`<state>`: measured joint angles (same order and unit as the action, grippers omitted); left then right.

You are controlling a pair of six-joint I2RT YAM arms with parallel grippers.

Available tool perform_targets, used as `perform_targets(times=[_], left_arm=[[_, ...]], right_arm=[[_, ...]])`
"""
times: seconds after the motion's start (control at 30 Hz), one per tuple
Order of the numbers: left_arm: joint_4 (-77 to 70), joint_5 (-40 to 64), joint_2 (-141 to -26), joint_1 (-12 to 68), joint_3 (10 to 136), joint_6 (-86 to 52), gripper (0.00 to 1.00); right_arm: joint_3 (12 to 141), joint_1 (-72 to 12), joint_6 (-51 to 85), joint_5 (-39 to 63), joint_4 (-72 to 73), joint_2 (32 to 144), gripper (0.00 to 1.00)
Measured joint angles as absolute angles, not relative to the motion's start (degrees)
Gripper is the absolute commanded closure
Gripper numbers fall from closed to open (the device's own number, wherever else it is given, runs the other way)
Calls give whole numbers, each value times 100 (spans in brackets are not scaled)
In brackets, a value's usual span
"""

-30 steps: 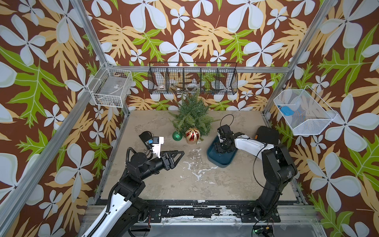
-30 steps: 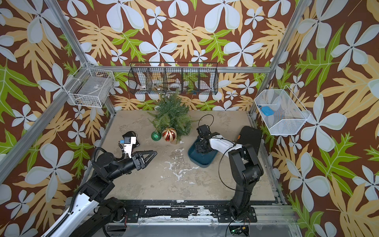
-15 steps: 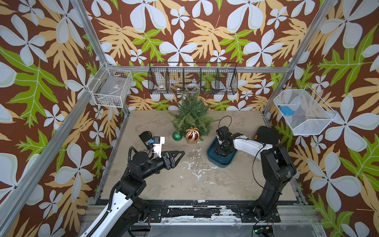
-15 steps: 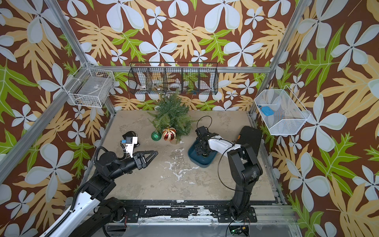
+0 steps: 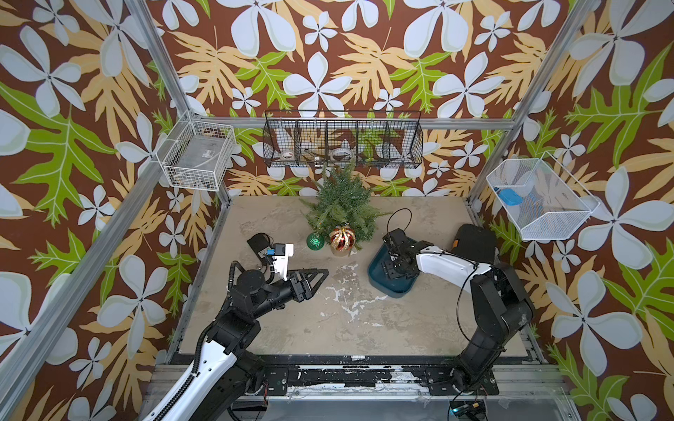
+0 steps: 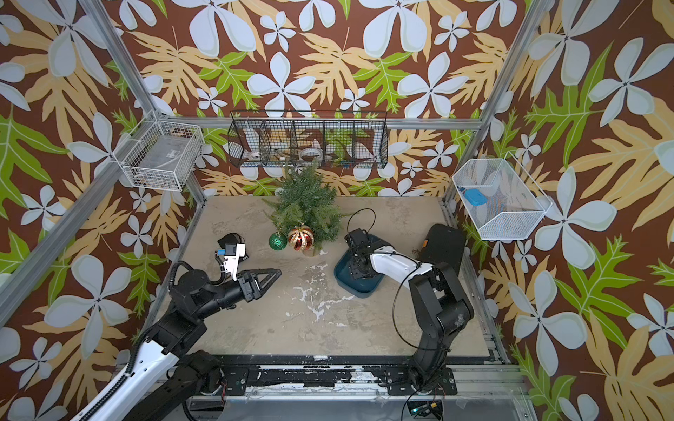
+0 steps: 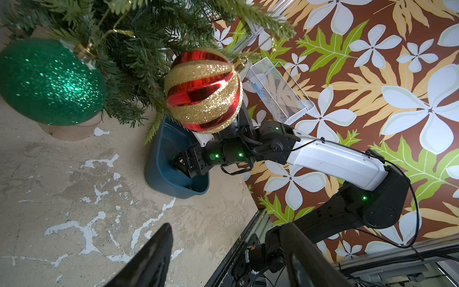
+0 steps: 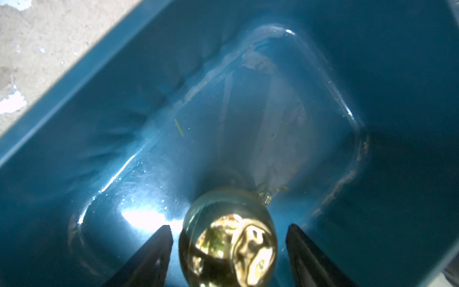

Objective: Decorate the small christmas tree with ornaments
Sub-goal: Pick up an ornament from the container.

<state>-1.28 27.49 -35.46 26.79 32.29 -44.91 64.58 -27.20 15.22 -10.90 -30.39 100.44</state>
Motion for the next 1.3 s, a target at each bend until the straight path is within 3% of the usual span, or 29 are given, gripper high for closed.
perform_targets(times=[0.4, 0.63, 0.97, 1.3], left_arm=[[-119, 2746, -3468, 2679, 3212, -4491, 28], [-115, 2746, -3498, 2679, 3210, -4486, 28], [-80, 2703, -3662, 2679, 3603, -4370, 28], [-27, 2460, -4165, 2679, 4694, -4158, 28]], right_arm=[[6477, -2759, 1603, -1074, -2987, 10230, 40], [6534, -2751, 1603, -1070, -2976, 10057, 41], [6772, -2600, 1780, -790, -3096, 8381, 41], [8123, -2464, 2078, 836, -3223, 6980, 39]])
